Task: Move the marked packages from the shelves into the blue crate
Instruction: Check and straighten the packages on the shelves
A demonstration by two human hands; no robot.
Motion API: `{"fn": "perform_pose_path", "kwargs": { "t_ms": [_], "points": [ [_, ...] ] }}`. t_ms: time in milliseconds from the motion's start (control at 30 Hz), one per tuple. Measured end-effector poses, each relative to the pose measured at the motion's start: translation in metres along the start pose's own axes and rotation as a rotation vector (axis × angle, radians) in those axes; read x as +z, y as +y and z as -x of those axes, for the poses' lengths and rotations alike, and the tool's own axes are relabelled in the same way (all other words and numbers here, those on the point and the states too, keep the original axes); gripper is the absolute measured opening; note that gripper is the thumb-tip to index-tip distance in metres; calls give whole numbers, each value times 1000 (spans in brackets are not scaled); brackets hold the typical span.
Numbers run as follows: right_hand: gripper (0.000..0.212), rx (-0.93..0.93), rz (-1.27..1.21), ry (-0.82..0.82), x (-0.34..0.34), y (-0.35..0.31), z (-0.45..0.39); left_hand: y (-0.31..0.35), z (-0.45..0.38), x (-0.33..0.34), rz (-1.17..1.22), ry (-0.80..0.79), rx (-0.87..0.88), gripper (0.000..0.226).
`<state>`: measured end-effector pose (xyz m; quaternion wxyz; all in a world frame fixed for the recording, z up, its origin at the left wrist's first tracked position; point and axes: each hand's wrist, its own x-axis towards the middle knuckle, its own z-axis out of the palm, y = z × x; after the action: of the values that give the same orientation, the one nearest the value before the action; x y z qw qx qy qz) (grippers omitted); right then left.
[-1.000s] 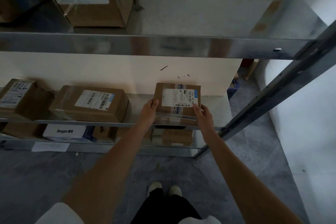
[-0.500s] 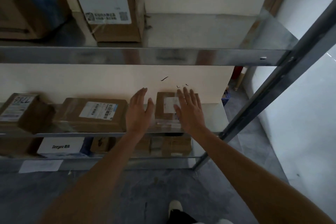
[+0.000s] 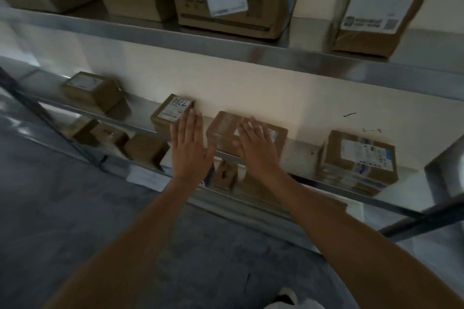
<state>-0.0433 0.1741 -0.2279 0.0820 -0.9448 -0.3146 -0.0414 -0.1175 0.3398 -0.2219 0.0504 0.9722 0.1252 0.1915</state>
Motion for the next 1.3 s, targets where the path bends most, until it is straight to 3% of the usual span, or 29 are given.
{"fn": "perform_pose_path", "kwargs": {
  "t_ms": [267,767,967,1300],
  "points": [
    [66,-190,-62,-33,24,-117,-48,-103,16,-23,-95,11,-78,66],
    [67,-597,-52,-68,79,-284,-197,-296,13,-41,-268,-15,-461,69],
    [69,-678,-70,-124,110,-360,-238,-375,19,-48,-288,-44,-555,70],
    [70,-639,-33,-156,153,-507,-322,-540,-5,-60,-302,-111,-491,69]
  ]
}}
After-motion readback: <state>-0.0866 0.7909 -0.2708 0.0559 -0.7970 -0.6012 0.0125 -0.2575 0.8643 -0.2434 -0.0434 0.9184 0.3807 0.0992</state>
